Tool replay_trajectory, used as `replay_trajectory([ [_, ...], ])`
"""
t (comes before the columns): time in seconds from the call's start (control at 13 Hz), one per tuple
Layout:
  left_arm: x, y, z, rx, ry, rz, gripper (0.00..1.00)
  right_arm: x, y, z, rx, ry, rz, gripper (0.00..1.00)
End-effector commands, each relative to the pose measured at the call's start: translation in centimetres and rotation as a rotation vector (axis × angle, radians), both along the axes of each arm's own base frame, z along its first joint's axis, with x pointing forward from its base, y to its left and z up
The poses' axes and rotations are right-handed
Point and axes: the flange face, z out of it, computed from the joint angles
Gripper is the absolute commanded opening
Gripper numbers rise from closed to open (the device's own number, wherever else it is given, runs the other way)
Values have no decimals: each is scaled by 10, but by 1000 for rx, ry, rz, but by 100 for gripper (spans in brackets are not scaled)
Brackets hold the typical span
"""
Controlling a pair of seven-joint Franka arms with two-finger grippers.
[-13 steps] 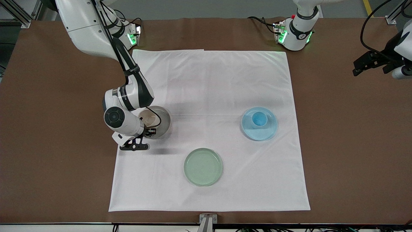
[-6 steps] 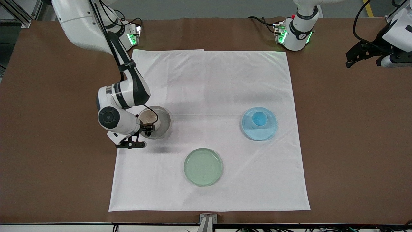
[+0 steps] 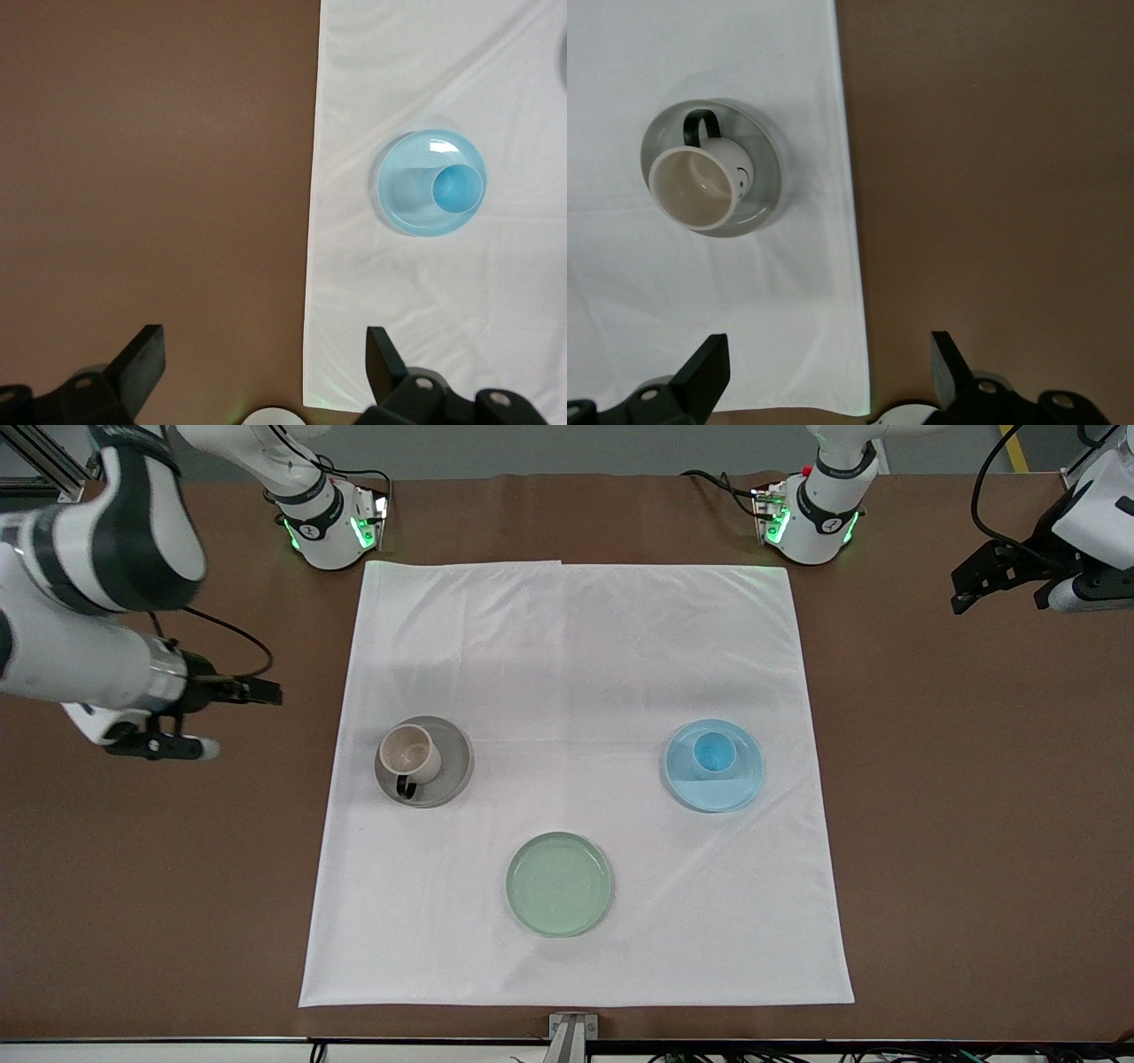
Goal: Place blue cup in blue plate and white mug in gray plate
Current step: 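Open the right gripper and withdraw it from the mug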
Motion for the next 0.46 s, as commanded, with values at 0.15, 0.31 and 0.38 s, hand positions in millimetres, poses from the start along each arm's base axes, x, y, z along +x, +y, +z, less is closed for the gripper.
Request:
replay_trajectory([
  [0.15,4,0,1,-22,-2,-15,100,-30,-68,25,-24,-57,27,100],
  [0.31,5,0,-1,-22,1,-16,100,-28,-71,47,-32,-104,33,100],
  [0.38,5,0,0,-21,-1,-15,100,-25,-70,59,-36,-130,36,100],
])
